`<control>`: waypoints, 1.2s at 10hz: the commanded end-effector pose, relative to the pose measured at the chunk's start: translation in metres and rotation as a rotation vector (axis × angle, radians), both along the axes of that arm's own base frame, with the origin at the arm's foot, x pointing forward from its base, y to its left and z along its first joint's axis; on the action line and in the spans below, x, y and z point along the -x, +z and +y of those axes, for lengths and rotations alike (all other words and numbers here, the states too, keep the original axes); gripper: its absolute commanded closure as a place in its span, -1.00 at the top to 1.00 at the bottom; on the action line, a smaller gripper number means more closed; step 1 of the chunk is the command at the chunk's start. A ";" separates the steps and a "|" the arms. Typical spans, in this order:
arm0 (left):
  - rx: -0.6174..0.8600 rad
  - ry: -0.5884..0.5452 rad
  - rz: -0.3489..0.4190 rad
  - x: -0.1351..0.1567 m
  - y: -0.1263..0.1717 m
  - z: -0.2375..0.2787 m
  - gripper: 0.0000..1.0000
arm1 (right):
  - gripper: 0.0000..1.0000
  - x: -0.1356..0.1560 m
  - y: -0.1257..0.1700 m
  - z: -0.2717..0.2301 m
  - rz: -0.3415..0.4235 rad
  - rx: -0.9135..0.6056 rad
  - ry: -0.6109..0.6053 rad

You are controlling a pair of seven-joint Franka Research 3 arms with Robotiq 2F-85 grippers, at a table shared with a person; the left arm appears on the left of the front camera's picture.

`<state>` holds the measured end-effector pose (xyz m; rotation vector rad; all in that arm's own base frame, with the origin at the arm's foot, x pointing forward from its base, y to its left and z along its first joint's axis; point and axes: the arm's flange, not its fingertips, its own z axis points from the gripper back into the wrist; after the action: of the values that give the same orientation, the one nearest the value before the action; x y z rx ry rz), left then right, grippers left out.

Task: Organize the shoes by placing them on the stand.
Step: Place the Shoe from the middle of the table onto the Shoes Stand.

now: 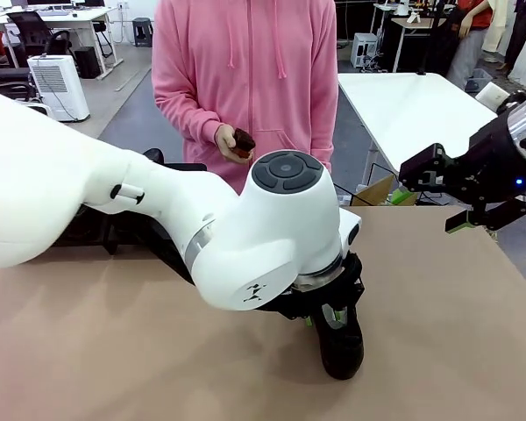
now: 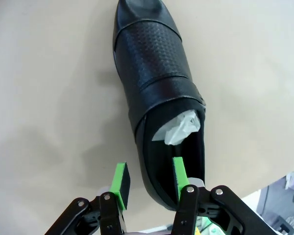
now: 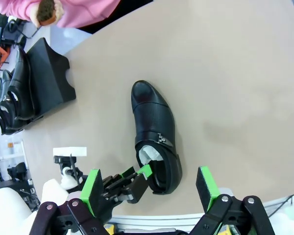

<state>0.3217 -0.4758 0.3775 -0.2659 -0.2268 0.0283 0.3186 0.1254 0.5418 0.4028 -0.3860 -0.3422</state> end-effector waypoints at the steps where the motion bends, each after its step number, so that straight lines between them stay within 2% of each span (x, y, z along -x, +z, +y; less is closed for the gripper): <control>1: -0.034 0.031 -0.019 -0.009 -0.015 -0.017 -0.03 | 1.00 -0.002 0.000 -0.004 -0.005 0.003 0.022; 5: -0.087 0.023 -0.026 -0.015 -0.029 -0.018 -0.06 | 1.00 -0.002 0.000 -0.004 -0.005 0.003 0.022; 8: -0.100 0.015 -0.016 -0.016 -0.030 -0.016 -0.87 | 1.00 -0.002 0.000 -0.004 -0.005 0.003 0.022; 9: -0.103 0.014 -0.012 -0.016 -0.031 -0.015 -1.00 | 1.00 -0.002 0.000 -0.004 -0.005 0.003 0.022; 12: -0.119 0.006 0.001 -0.016 -0.035 -0.014 -1.00 | 1.00 -0.002 0.000 -0.004 -0.005 0.003 0.022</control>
<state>0.3360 -0.4857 0.3480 -0.1697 -0.2169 0.0162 0.3186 0.1254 0.5418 0.4027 -0.3860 -0.3418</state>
